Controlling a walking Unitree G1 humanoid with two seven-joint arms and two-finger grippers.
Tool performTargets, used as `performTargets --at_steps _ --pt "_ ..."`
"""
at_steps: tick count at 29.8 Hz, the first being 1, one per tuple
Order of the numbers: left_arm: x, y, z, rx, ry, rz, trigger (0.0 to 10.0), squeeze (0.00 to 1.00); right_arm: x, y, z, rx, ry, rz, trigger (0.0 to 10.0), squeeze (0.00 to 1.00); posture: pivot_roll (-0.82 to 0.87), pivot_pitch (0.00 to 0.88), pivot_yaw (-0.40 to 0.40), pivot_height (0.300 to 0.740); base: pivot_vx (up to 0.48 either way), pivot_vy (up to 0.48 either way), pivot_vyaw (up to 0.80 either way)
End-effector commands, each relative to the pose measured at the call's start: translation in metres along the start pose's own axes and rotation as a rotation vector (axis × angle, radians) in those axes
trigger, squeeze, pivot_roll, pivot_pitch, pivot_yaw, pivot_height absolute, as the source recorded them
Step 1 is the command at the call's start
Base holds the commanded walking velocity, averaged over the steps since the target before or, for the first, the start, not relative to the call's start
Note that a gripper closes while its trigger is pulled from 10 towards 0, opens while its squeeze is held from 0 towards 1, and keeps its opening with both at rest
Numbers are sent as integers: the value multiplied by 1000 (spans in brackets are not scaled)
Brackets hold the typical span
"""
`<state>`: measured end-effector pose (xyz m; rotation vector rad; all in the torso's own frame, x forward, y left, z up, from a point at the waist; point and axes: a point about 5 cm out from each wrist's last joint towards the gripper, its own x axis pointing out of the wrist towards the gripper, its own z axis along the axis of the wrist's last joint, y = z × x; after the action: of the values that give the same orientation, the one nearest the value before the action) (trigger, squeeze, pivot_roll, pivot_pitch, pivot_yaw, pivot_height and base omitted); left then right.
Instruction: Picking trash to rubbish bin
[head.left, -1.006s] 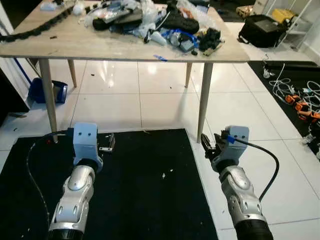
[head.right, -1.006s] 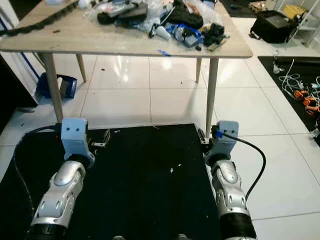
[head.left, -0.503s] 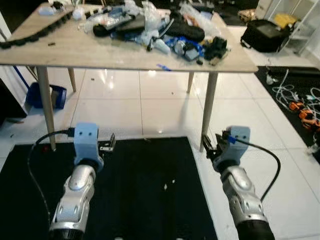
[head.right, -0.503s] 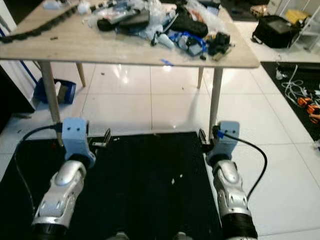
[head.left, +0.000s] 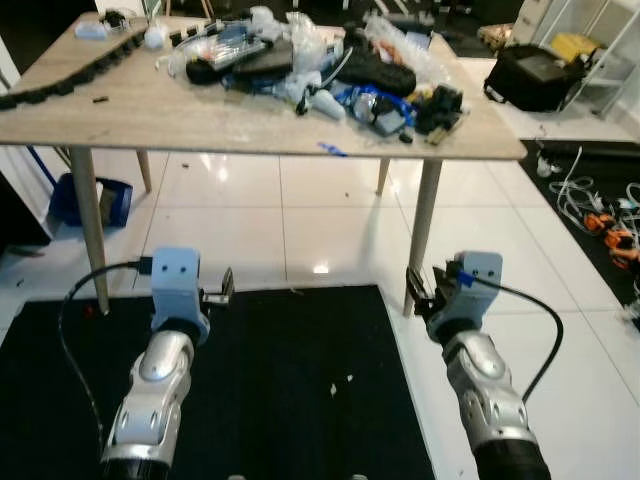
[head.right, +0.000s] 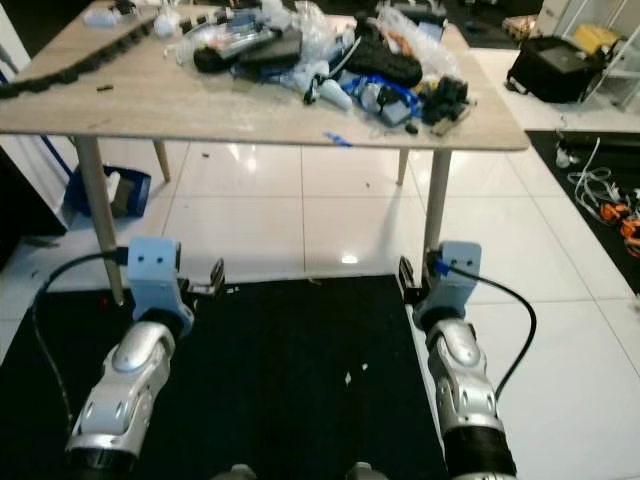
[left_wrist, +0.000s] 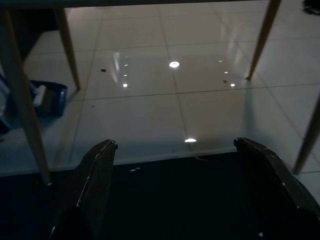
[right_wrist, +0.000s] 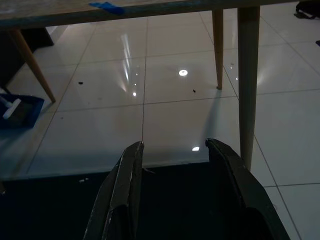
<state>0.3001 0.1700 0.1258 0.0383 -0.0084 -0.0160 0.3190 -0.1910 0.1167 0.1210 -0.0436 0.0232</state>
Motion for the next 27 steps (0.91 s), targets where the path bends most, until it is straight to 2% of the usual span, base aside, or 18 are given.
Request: performTargets --at_steps 1,8,16,23,27 --pt "-2 -2 -6 4 21 -14 10000 0 -4 -10 -3 5 12 -39 10000 0 -10 169 -26 740 307 0 0" --pt "-1 -3 -4 4 16 -16 10000 0 0 -13 5 7 -12 -51 10000 0 -12 167 -26 740 310 0 0" --pt "0 -4 -2 5 8 -21 10000 0 3 -17 13 -4 -39 -58 10000 0 -12 168 -27 740 308 0 -726" --pt "2 -4 4 7 -9 -25 10000 0 5 -18 20 -20 -66 -56 10000 0 -11 168 -26 740 311 0 0" --pt "6 -4 15 4 -43 -25 10000 0 8 -17 34 -32 -119 -44 10000 0 -11 172 -26 740 311 0 0"
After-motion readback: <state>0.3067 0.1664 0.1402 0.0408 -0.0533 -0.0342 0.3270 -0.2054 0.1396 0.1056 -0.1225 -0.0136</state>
